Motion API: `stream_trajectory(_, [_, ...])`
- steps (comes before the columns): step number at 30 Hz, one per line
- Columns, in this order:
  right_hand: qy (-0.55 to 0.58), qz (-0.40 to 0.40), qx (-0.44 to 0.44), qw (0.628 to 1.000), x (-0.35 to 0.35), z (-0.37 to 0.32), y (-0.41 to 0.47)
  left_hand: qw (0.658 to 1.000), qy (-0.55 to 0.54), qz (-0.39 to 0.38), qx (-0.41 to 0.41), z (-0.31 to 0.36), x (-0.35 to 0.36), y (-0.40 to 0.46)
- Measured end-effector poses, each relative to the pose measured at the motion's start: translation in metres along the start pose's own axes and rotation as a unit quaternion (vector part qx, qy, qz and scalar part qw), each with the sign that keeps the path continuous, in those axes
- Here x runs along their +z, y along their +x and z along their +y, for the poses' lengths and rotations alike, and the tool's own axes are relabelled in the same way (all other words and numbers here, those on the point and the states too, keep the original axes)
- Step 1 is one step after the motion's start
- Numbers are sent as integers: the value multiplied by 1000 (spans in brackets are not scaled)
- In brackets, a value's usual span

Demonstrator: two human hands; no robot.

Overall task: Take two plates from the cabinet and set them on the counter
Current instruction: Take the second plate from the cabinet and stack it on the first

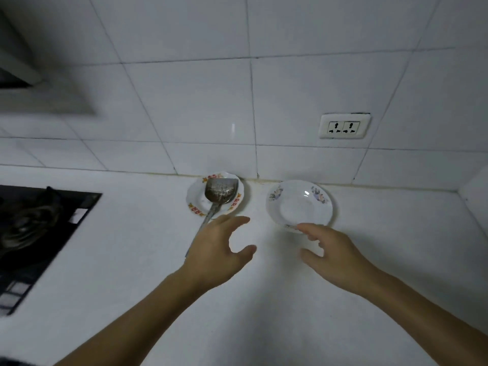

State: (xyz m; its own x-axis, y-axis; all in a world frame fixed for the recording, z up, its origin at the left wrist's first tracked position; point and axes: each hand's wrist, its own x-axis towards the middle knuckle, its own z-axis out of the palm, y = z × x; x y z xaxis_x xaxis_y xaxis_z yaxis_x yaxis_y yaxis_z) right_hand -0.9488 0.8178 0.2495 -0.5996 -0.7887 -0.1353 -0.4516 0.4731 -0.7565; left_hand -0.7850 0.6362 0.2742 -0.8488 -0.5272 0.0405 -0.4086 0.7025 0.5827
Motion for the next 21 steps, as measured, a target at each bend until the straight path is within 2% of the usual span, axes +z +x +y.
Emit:
stream_trajectory(3, [-84,-37,-80,993,22,-35,-23,995,94,22,38,-5,-26,-48])
stream_trajectory(7, [-121,-72,-142,980,61,-84,-57,986,152,54,46,-23,-57,-116])
stream_trajectory(12, [-160,-86,-202,962,123,-133,-101,985,163,56,24,-65,-78,-208])
stream_trajectory(21, [-207,-104,-245,942,217,-203,-182,984,163,67,-21,-123,-123,-345])
